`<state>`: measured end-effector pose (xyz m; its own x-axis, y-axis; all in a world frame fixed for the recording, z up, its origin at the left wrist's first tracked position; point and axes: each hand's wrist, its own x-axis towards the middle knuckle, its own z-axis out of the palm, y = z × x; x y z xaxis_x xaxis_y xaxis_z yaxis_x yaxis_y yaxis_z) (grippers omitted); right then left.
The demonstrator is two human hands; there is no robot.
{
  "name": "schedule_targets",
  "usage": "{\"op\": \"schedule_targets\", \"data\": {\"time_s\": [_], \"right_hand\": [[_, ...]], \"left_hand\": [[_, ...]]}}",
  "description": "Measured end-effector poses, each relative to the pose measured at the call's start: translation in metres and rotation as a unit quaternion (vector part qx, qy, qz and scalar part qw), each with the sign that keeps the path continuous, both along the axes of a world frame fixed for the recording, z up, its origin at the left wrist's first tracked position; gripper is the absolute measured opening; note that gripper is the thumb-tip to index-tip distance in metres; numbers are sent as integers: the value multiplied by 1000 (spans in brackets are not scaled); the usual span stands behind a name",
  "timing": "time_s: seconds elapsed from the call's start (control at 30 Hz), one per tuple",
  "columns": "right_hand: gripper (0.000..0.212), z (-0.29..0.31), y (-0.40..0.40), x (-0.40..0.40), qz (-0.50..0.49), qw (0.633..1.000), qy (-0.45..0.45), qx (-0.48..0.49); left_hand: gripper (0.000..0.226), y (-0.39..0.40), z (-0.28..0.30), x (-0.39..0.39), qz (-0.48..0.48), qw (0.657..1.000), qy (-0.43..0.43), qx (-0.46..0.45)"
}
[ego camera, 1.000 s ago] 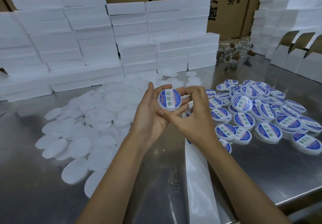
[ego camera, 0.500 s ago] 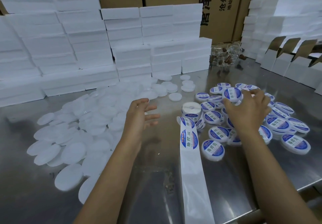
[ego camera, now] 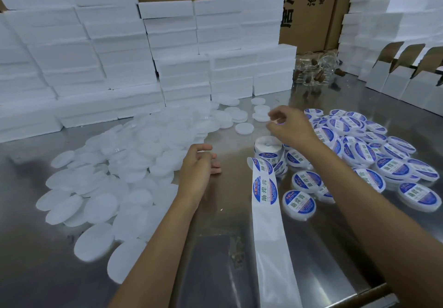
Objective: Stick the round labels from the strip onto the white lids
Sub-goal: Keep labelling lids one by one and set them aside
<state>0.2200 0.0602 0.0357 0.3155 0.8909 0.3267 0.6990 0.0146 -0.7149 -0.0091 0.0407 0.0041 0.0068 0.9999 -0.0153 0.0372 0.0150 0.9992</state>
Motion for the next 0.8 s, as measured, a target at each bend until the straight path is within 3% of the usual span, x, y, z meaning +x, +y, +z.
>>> {"op": "schedule_targets", "data": {"time_s": [0.3,0.43,0.63,0.8], "right_hand": [[52,-5,96,-9,96,967,-100,-213],[41,-11,109,-7,88,972,-121,-182],[44,7,93,-24,133,981,-97,-106],[47,36,43,-58,248,964,-67,-70]], "left_hand": [[24,24,-14,9,45,996,66,47],[25,28,-16,9,43,996,63,47],[22,24,-11,4,28,998,29,45],[16,14,10,4,-16,988,-149,-28]]}}
